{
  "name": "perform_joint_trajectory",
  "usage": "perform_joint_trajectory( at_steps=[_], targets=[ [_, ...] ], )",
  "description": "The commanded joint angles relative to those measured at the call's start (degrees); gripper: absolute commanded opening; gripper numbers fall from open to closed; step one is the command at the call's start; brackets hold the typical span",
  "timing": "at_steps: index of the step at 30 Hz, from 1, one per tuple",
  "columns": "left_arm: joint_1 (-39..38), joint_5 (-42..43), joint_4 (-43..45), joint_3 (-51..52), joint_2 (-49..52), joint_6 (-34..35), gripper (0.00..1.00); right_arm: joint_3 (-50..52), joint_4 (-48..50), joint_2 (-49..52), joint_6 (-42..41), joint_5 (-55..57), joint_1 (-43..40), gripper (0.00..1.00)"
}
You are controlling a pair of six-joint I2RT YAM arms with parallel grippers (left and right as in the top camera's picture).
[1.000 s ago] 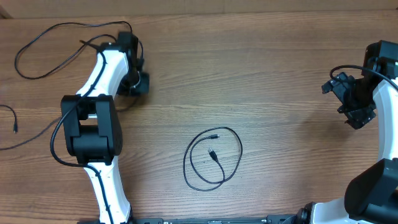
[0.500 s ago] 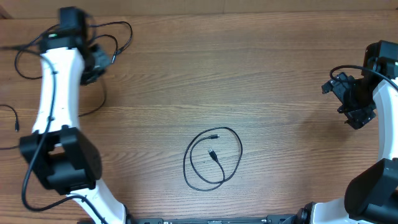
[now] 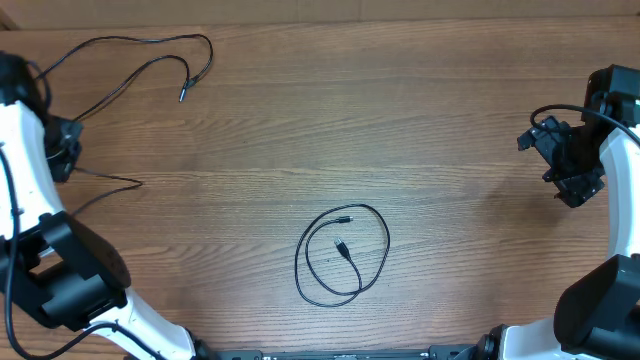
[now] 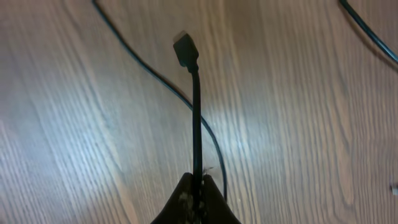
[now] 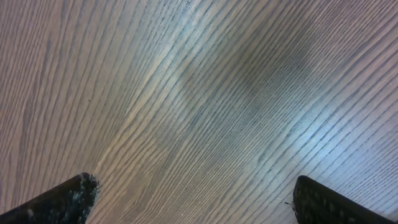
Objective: Untangle cables
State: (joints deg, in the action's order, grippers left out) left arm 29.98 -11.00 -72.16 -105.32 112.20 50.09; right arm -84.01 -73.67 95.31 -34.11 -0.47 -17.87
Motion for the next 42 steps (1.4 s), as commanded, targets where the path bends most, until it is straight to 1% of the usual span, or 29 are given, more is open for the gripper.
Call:
perform_joint_trajectory(
  at_steps=[1, 2, 5, 6, 10, 13, 15, 16, 19, 21, 24, 25, 26, 27, 29, 30, 31, 33, 35, 38, 42],
  targets=[
    [1.2, -1.2, -0.3, 0.3, 0.0, 1.7, 0.11, -1.6, 0.1, 0.2, -0.2, 0.4, 0.1, 1.00],
    [1.3, -1.3, -0.2, 0.5, 0.0, 1.6, 0.18, -1.6, 0.1, 0.2, -0.2, 0.4, 0.1, 1.00],
    [1.2, -1.5, 0.5, 1.2, 0.1, 0.9, 0.22, -1.6, 0.1, 0.2, -0.2, 0.4, 0.1, 1.00],
    [1.1, -1.7, 0.7, 1.5, 0.1, 0.9, 0.25, -1.6, 0.1, 0.2, -0.2, 0.4, 0.1, 1.00],
    [1.1, -1.6, 0.9, 1.8, 0.5, 0.6, 0.29, -1.6, 0.1, 0.2, -0.2, 0.4, 0.1, 1.00],
    [0.9, -1.1, 0.8, 1.8, 0.8, -3.5, 0.30, -1.6, 0.1, 0.2, -0.2, 0.4, 0.1, 1.00],
    [0.7, -1.0, 0.9, 1.8, 0.9, -5.7, 0.33, -1.6, 0.1, 0.2, -0.2, 0.4, 0.1, 1.00],
    [0.6, -1.0, 0.9, 1.9, 0.9, -6.4, 0.37, -1.6, 0.1, 0.2, -0.2, 0.4, 0.1, 1.00],
    [0.7, 0.2, 0.8, 2.0, 0.9, -6.6, 0.39, -1.6, 0.1, 0.2, -0.2, 0.4, 0.1, 1.00],
    [0.6, 6.3, 0.7, 2.0, 0.9, -11.2, 0.41, -1.6, 0.1, 0.2, -0.2, 0.4, 0.1, 1.00],
    [0.4, 21.9, 2.3, 2.0, 0.9, -22.9, 0.43, -1.6, 0.1, 0.2, -0.2, 0.4, 0.1, 1.00],
    [0.0, 27.1, 2.9, 2.0, 0.9, -27.1, 0.45, -1.6, 0.1, 0.2, -0.2, 0.4, 0.1, 1.00],
    [-0.7, 32.3, 3.3, 2.0, 0.9, -30.9, 0.53, -1.6, 0.1, 0.2, -0.2, 0.4, 0.1, 1.00],
    [-1.5, 37.2, 3.4, 2.0, 0.9, -34.2, 0.66, -1.6, 0.1, 0.2, -0.2, 0.4, 0.1, 1.00],
    [-3.7, 45.0, 2.4, 2.0, 0.9, -39.4, 0.84, -1.6, 0.1, 0.2, -0.2, 0.4, 0.1, 1.00],
    [-4.9, 46.6, 1.6, 2.0, 0.9, -40.9, 0.91, -1.6, 0.1, 0.2, -0.2, 0.4, 0.1, 1.00],
    [-6.9, 47.6, 0.1, 2.0, 0.9, -42.8, 0.95, -1.6, 0.1, 0.2, -0.2, 0.4, 0.1, 1.00],
    [-10.8, 47.1, -3.2, 2.0, 0.9, -46.6, 0.96, -1.6, 0.1, 0.2, -0.2, 0.4, 0.1, 1.00],
    [-15.5, 43.9, -6.3, 2.2, 0.9, -49.0, 0.96, -1.6, 0.1, 0.2, -0.2, 0.4, 0.1, 1.00],
    [-24.0, 36.3, -10.0, 2.3, 0.9, -49.3, 0.97, -1.6, 0.1, 0.2, -0.2, 0.4, 0.1, 1.00],
    [-35.2, 28.5, -11.2, 3.7, 0.9, -49.3, 0.98, -1.6, 0.1, 0.2, -0.2, 0.4, 0.1, 1.00]
  ],
)
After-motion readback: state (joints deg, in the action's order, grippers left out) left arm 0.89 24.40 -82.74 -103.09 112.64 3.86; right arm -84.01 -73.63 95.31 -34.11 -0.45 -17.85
